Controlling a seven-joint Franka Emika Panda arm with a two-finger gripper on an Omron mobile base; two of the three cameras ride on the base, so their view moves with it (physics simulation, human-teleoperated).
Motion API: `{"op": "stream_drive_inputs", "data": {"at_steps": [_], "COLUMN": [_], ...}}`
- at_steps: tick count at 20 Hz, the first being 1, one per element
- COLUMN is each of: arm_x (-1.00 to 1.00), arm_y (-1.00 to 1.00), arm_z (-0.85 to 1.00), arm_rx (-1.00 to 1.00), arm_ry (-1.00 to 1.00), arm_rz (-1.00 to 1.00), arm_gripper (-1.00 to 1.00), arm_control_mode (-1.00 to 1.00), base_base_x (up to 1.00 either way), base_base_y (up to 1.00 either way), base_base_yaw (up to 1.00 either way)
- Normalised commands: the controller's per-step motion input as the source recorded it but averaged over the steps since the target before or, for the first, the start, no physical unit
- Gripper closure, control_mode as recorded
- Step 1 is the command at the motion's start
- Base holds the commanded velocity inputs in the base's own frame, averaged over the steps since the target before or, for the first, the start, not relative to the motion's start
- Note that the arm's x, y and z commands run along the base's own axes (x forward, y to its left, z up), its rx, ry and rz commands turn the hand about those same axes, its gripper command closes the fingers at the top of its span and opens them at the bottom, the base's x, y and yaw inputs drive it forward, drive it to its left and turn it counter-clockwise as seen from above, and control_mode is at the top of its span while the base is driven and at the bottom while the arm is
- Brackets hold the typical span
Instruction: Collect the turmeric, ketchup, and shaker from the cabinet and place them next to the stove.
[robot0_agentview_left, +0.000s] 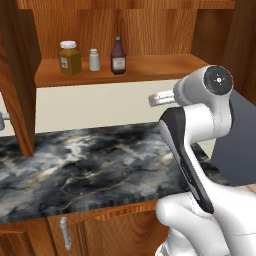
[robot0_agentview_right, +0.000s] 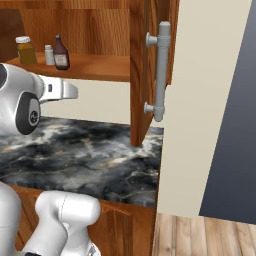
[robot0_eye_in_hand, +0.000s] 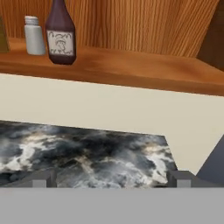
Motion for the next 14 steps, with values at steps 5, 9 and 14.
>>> {"op": "stream_drive_inputs", "data": {"at_steps": [5, 9, 14], "arm_x": [-0.06, -0.01, 0.13], "arm_y": [0.0, -0.01, 0.0], "arm_z": [0.1, 0.26, 0.45], "arm_rx": [0.06, 0.09, 0.08], "arm_ry": [-0.07, -0.01, -0.03], "arm_rz": [0.0, 0.0, 0.01], "arm_gripper": [-1.0, -1.0, -1.0], "arm_control_mode": [-1.0, -1.0, -1.0], "base_base_x": [0.0, 0.0, 0.0], "base_base_y": [0.0, 0.0, 0.0], "base_base_yaw": [0.0, 0.0, 0.0]}}
